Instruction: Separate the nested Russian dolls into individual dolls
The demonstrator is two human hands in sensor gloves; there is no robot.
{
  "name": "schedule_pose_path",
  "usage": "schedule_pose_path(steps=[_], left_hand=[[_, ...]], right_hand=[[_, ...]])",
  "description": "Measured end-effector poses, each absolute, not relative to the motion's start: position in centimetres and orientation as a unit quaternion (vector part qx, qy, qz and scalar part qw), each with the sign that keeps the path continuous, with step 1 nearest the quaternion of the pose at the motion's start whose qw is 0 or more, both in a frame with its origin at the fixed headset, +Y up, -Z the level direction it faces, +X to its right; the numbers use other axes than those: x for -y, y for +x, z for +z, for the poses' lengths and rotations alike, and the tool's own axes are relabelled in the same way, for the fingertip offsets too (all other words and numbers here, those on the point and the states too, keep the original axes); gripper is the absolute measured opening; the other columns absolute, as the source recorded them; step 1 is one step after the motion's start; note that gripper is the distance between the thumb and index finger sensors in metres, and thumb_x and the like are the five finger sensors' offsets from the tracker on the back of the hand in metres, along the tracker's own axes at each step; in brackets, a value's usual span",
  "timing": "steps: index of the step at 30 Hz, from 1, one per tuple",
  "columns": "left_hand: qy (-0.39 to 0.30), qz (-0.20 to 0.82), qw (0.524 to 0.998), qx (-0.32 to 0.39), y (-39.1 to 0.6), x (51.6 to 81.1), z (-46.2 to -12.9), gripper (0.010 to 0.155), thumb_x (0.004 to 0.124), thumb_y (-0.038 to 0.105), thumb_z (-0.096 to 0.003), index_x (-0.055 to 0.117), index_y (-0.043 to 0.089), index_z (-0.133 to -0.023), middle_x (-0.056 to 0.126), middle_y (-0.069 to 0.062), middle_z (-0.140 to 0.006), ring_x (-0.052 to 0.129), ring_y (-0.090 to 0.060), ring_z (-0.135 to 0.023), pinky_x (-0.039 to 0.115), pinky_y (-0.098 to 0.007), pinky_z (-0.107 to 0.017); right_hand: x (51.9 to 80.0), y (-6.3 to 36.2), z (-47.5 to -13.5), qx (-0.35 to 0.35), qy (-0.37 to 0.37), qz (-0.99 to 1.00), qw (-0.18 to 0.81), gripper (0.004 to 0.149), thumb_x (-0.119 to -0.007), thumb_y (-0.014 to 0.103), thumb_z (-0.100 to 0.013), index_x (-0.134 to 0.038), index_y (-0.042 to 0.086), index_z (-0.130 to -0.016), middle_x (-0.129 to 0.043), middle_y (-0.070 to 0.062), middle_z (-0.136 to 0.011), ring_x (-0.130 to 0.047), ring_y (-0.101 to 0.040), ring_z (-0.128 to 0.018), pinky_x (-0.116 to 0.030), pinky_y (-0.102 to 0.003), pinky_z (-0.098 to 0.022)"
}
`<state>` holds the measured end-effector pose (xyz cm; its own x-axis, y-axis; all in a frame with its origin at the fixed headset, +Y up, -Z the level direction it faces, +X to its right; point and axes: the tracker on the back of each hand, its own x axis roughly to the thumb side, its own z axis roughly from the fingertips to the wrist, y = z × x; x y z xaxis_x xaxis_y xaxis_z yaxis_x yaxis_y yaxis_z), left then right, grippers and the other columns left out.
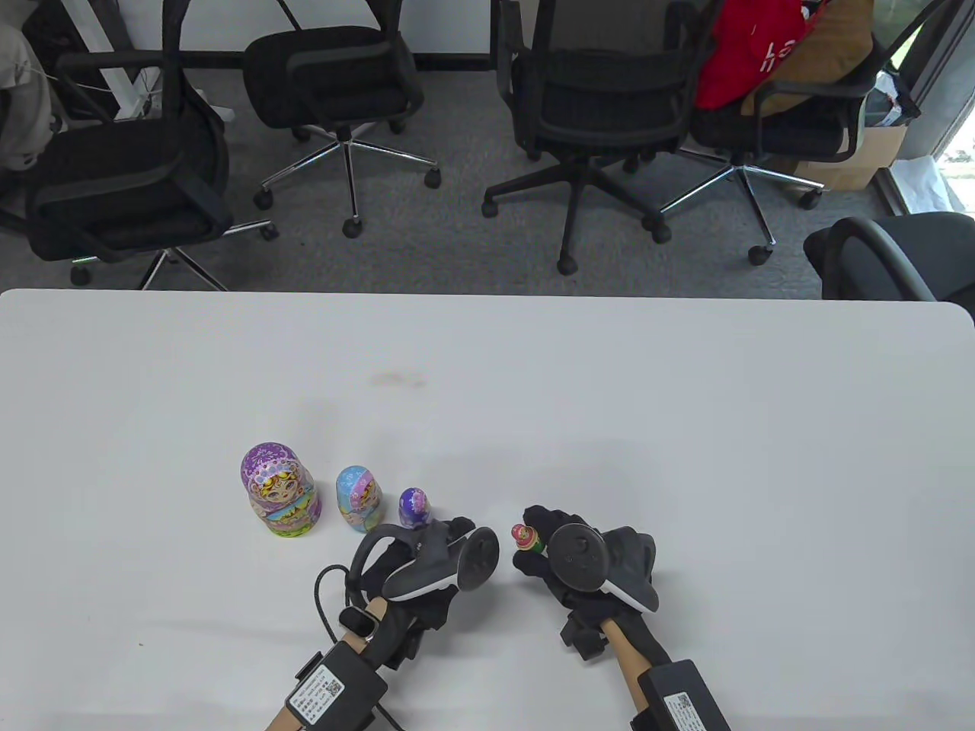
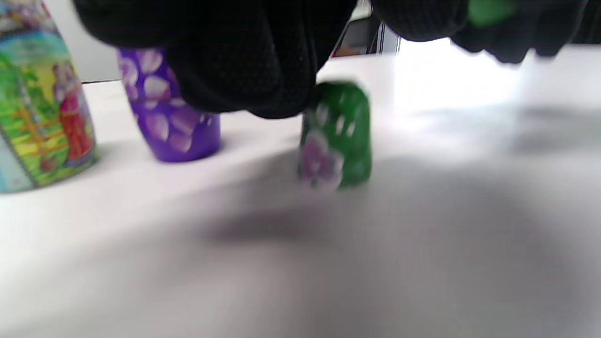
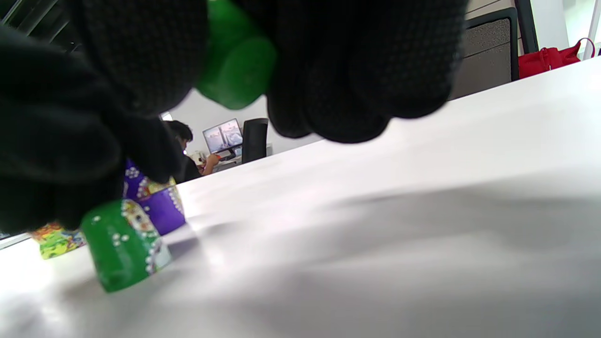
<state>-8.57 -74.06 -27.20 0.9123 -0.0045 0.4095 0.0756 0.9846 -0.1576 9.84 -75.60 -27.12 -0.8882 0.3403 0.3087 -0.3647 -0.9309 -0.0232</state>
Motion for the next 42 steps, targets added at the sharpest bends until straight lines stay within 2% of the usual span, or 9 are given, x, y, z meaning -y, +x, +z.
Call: schedule_pose_path(steps=[7,15,18,23,31,42], left_hand=[[-0.016,0.120,0.963,0.242,-9.4,72.1,-26.9,0.064,0.064,0.048,-0.0547,0.073,0.011,-0.106,0.095,-0.011,-0.088,0.101,-0.024,-0.062,0.091,-0.035,-0.040],[-0.042,0.185,0.948,0.257,-8.9,72.6,-26.8,0.062,0.067,0.045,-0.0553,0.073,0.010,-0.106,0.094,-0.012,-0.090,0.102,-0.024,-0.063,0.091,-0.034,-0.040],[-0.040,0.196,0.946,0.255,-8.6,72.8,-26.6,0.057,0.070,0.039,-0.0560,0.074,0.009,-0.103,0.094,-0.011,-0.087,0.101,-0.021,-0.062,0.092,-0.033,-0.040],[-0.021,0.188,0.949,0.253,-8.6,72.7,-26.5,0.051,0.072,0.036,-0.0561,0.077,0.011,-0.100,0.096,-0.009,-0.084,0.101,-0.019,-0.060,0.092,-0.031,-0.039],[0.014,0.168,0.956,0.241,-9.0,72.3,-26.5,0.050,0.072,0.036,-0.0560,0.078,0.011,-0.099,0.095,-0.009,-0.083,0.101,-0.019,-0.060,0.091,-0.031,-0.039],[-0.008,0.026,0.955,0.294,-6.1,74.1,-25.1,0.047,0.075,0.038,-0.0536,0.083,0.016,-0.095,0.098,-0.007,-0.080,0.102,-0.016,-0.056,0.092,-0.029,-0.036]], right_hand=[[75.6,9.0,-26.8,0.038,0.164,0.969,0.180,0.066,-0.085,0.043,-0.039,-0.072,0.010,-0.094,-0.088,-0.012,-0.081,-0.091,-0.028,-0.062,-0.084,-0.038,-0.047],[75.4,7.5,-26.2,0.047,0.187,0.965,0.179,0.066,-0.084,0.045,-0.039,-0.072,0.010,-0.094,-0.089,-0.011,-0.079,-0.091,-0.027,-0.061,-0.085,-0.038,-0.046],[75.3,7.3,-26.0,0.057,0.186,0.965,0.175,0.066,-0.084,0.046,-0.038,-0.073,0.009,-0.093,-0.089,-0.011,-0.078,-0.092,-0.026,-0.059,-0.085,-0.037,-0.045],[75.3,7.3,-26.1,0.053,0.187,0.965,0.176,0.066,-0.084,0.045,-0.038,-0.073,0.010,-0.093,-0.089,-0.011,-0.078,-0.092,-0.027,-0.059,-0.085,-0.038,-0.045],[75.7,8.6,-26.8,0.030,0.164,0.973,0.158,0.066,-0.085,0.043,-0.038,-0.072,0.010,-0.094,-0.088,-0.012,-0.080,-0.091,-0.028,-0.061,-0.084,-0.039,-0.047],[75.7,10.7,-27.4,0.050,0.113,0.980,0.157,0.066,-0.085,0.044,-0.038,-0.073,0.011,-0.094,-0.088,-0.012,-0.078,-0.090,-0.028,-0.061,-0.084,-0.039,-0.047]])
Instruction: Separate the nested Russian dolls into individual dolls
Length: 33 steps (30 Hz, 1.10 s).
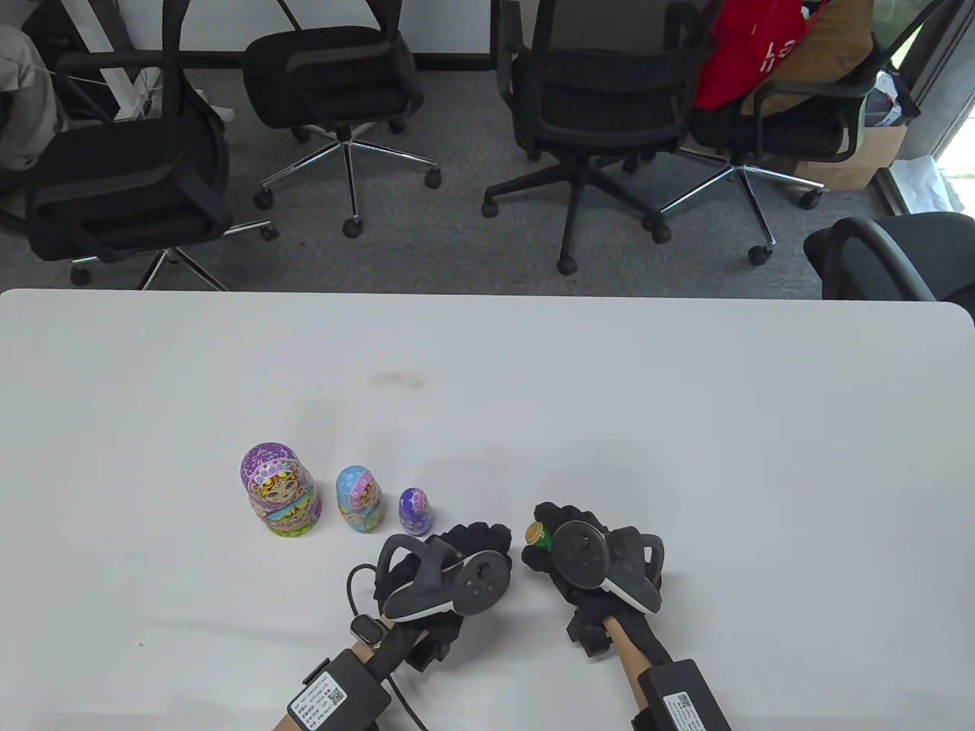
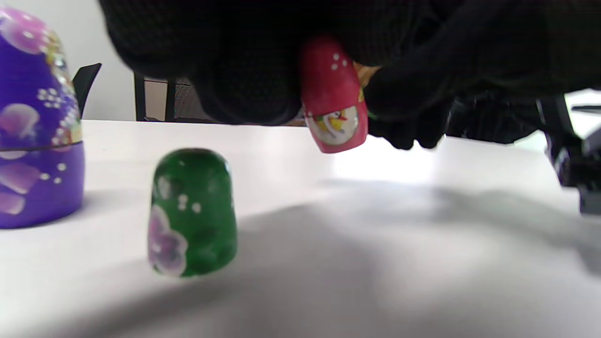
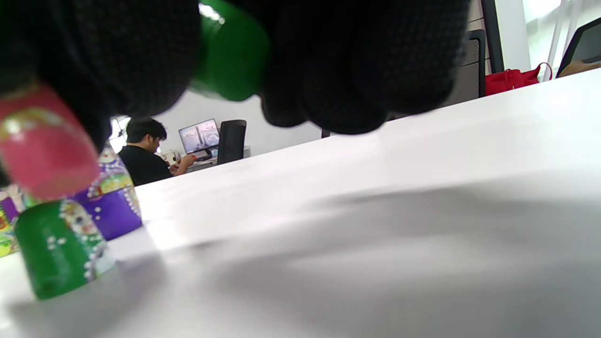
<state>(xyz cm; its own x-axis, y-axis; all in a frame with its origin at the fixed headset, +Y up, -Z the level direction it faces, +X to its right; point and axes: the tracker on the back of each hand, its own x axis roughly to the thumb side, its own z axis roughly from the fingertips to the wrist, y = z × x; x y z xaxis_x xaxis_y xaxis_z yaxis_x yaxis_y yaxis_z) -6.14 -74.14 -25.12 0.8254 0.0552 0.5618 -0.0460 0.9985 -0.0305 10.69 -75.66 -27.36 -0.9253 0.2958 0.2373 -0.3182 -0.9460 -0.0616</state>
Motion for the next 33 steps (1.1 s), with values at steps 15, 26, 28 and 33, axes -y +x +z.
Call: schedule_pose_path(steps=[15,26,28,33], left_hand=[[-0.024,-0.097,0.941,0.322,-4.1,76.6,-24.0,0.049,0.075,0.040,-0.0525,0.082,0.018,-0.095,0.098,-0.006,-0.081,0.102,-0.014,-0.056,0.092,-0.027,-0.036],[-0.011,-0.049,0.955,0.293,-5.3,74.8,-24.5,0.052,0.074,0.043,-0.0519,0.081,0.017,-0.097,0.097,-0.006,-0.083,0.101,-0.017,-0.057,0.091,-0.030,-0.037],[-0.004,-0.036,0.959,0.281,-5.9,74.3,-24.8,0.053,0.074,0.042,-0.0522,0.080,0.017,-0.098,0.096,-0.006,-0.084,0.101,-0.017,-0.058,0.091,-0.030,-0.037],[-0.008,-0.057,0.968,0.243,-7.3,74.2,-25.6,0.054,0.074,0.043,-0.0525,0.079,0.017,-0.100,0.095,-0.006,-0.087,0.100,-0.018,-0.059,0.091,-0.030,-0.038]], right_hand=[[75.7,10.8,-27.4,0.049,0.112,0.979,0.162,0.066,-0.084,0.044,-0.038,-0.073,0.011,-0.094,-0.087,-0.012,-0.078,-0.090,-0.028,-0.061,-0.084,-0.039,-0.047],[75.7,10.9,-27.5,0.050,0.111,0.978,0.167,0.066,-0.084,0.044,-0.039,-0.073,0.011,-0.094,-0.087,-0.012,-0.078,-0.090,-0.028,-0.062,-0.084,-0.039,-0.047],[75.7,11.0,-27.5,0.051,0.111,0.979,0.166,0.066,-0.084,0.044,-0.039,-0.073,0.011,-0.094,-0.087,-0.012,-0.079,-0.090,-0.028,-0.062,-0.083,-0.039,-0.047],[75.7,11.0,-27.5,0.052,0.111,0.979,0.165,0.066,-0.084,0.044,-0.039,-0.073,0.011,-0.094,-0.087,-0.012,-0.079,-0.090,-0.028,-0.062,-0.083,-0.039,-0.047]])
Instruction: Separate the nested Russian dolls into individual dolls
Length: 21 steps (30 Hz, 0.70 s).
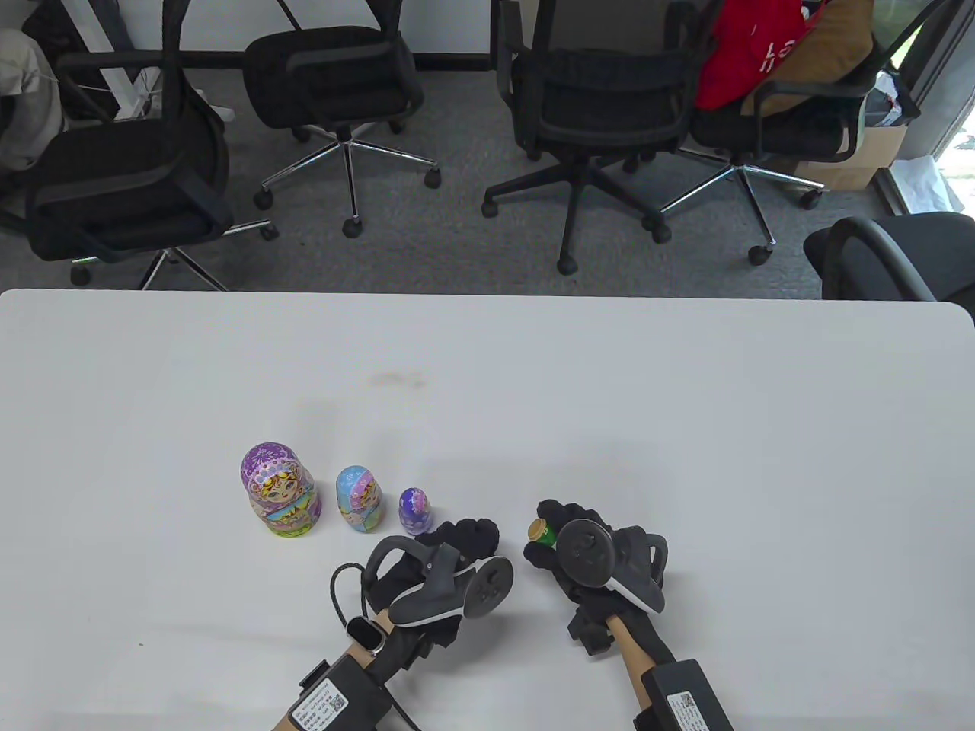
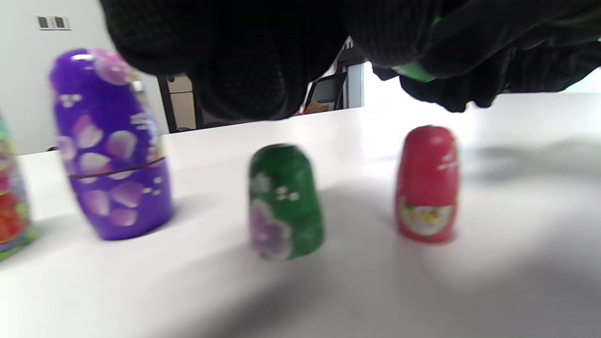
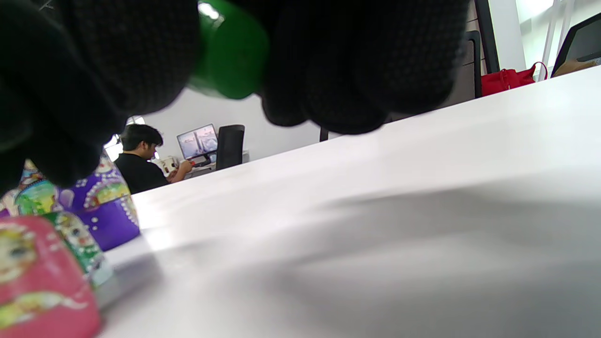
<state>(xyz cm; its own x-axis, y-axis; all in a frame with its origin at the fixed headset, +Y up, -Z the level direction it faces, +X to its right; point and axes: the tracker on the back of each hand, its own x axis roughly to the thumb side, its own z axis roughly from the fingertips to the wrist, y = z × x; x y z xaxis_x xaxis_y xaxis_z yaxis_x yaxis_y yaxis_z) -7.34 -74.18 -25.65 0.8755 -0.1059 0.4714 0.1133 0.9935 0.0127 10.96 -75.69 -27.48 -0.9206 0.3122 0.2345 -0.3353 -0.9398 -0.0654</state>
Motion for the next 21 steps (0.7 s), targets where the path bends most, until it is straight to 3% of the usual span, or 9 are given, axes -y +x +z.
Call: schedule_pose_path(steps=[9,21], left_hand=[[-0.085,-0.096,0.968,0.214,-8.0,76.2,-26.7,0.060,0.073,0.046,-0.0515,0.076,0.018,-0.104,0.092,-0.008,-0.094,0.099,-0.021,-0.065,0.090,-0.033,-0.042],[-0.078,-0.076,0.970,0.217,-8.2,76.4,-26.9,0.056,0.073,0.042,-0.0525,0.077,0.016,-0.102,0.094,-0.008,-0.090,0.100,-0.019,-0.063,0.090,-0.031,-0.041]], right_hand=[[75.7,11.0,-27.5,0.052,0.111,0.979,0.164,0.066,-0.084,0.045,-0.039,-0.072,0.011,-0.094,-0.087,-0.012,-0.079,-0.090,-0.028,-0.062,-0.083,-0.039,-0.047],[75.7,10.9,-27.4,0.051,0.114,0.979,0.162,0.066,-0.084,0.045,-0.039,-0.072,0.011,-0.095,-0.087,-0.012,-0.079,-0.090,-0.028,-0.062,-0.083,-0.039,-0.048]])
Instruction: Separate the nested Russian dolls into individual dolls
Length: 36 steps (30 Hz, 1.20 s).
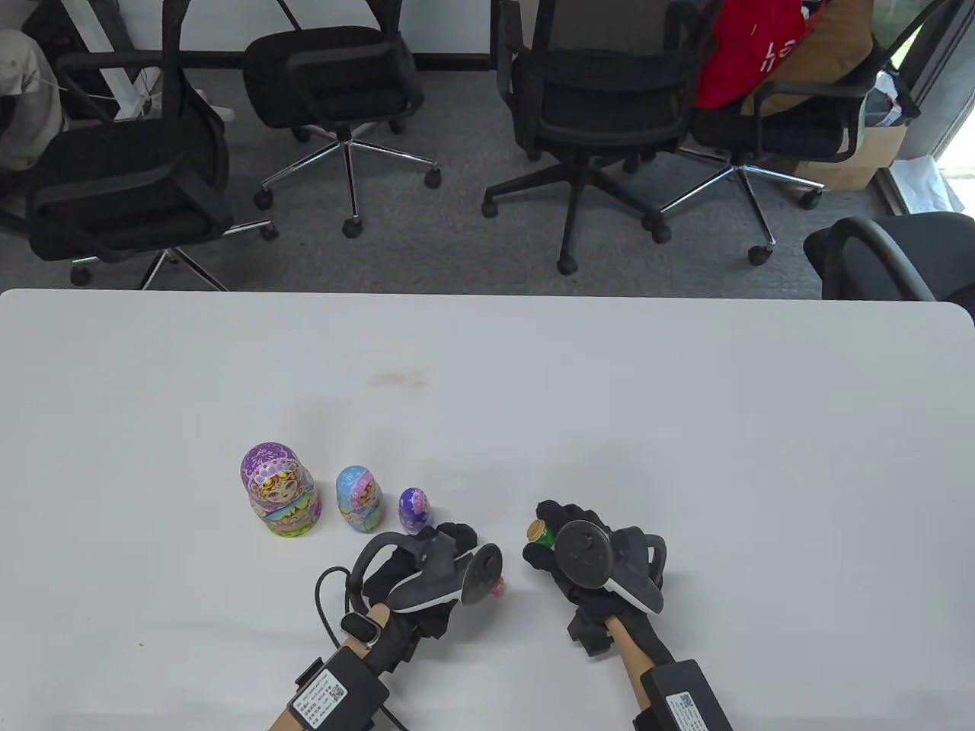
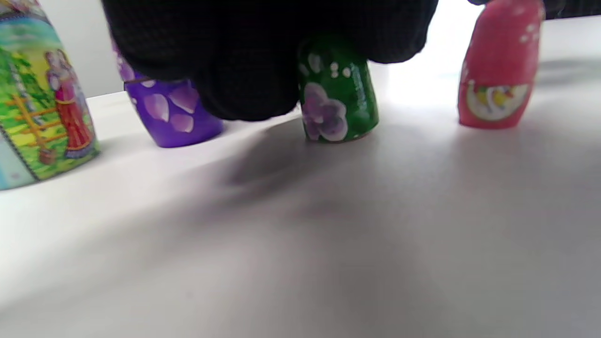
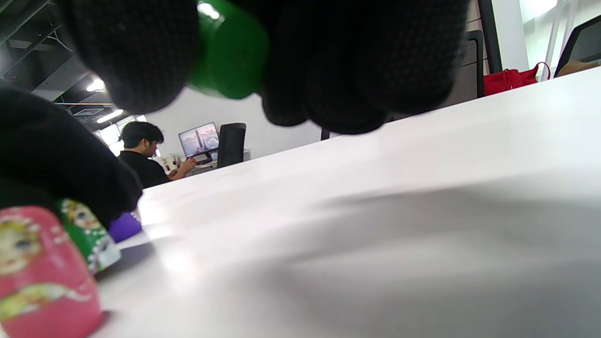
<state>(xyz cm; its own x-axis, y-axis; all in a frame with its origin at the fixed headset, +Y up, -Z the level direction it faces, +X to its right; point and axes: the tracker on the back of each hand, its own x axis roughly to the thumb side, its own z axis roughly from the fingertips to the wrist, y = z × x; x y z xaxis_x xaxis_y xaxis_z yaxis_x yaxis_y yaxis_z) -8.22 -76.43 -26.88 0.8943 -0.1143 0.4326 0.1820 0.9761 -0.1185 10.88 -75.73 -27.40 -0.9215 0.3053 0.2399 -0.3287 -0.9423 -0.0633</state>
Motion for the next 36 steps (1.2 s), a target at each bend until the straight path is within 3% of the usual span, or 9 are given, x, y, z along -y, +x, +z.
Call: schedule_pose_path(steps=[13,20,28,36], left_hand=[[-0.034,0.051,0.971,0.229,-9.3,73.6,-26.8,0.056,0.073,0.041,-0.0535,0.076,0.015,-0.103,0.093,-0.009,-0.090,0.100,-0.018,-0.063,0.091,-0.030,-0.041],[0.024,0.163,0.954,0.251,-9.5,72.8,-26.3,0.056,0.071,0.041,-0.0544,0.075,0.015,-0.103,0.093,-0.009,-0.090,0.100,-0.018,-0.062,0.091,-0.030,-0.040],[0.014,0.225,0.942,0.251,-9.5,72.5,-26.2,0.055,0.071,0.040,-0.0551,0.075,0.014,-0.104,0.092,-0.010,-0.091,0.100,-0.018,-0.062,0.091,-0.030,-0.040],[0.004,0.226,0.943,0.246,-9.6,72.6,-26.3,0.055,0.070,0.040,-0.0555,0.074,0.013,-0.104,0.092,-0.010,-0.091,0.100,-0.018,-0.063,0.091,-0.030,-0.040]], right_hand=[[75.7,10.4,-27.2,0.053,0.125,0.977,0.165,0.066,-0.084,0.044,-0.039,-0.072,0.011,-0.095,-0.087,-0.012,-0.079,-0.090,-0.028,-0.063,-0.083,-0.039,-0.048],[75.6,9.3,-26.9,0.051,0.146,0.974,0.166,0.066,-0.084,0.043,-0.039,-0.072,0.011,-0.095,-0.086,-0.012,-0.080,-0.089,-0.028,-0.063,-0.083,-0.039,-0.048],[75.5,8.5,-26.6,0.052,0.164,0.969,0.174,0.066,-0.085,0.043,-0.039,-0.071,0.011,-0.096,-0.086,-0.011,-0.081,-0.089,-0.028,-0.064,-0.083,-0.039,-0.049],[75.4,8.2,-26.5,0.059,0.173,0.965,0.190,0.066,-0.085,0.042,-0.039,-0.072,0.010,-0.095,-0.086,-0.012,-0.080,-0.089,-0.029,-0.063,-0.083,-0.039,-0.049]])
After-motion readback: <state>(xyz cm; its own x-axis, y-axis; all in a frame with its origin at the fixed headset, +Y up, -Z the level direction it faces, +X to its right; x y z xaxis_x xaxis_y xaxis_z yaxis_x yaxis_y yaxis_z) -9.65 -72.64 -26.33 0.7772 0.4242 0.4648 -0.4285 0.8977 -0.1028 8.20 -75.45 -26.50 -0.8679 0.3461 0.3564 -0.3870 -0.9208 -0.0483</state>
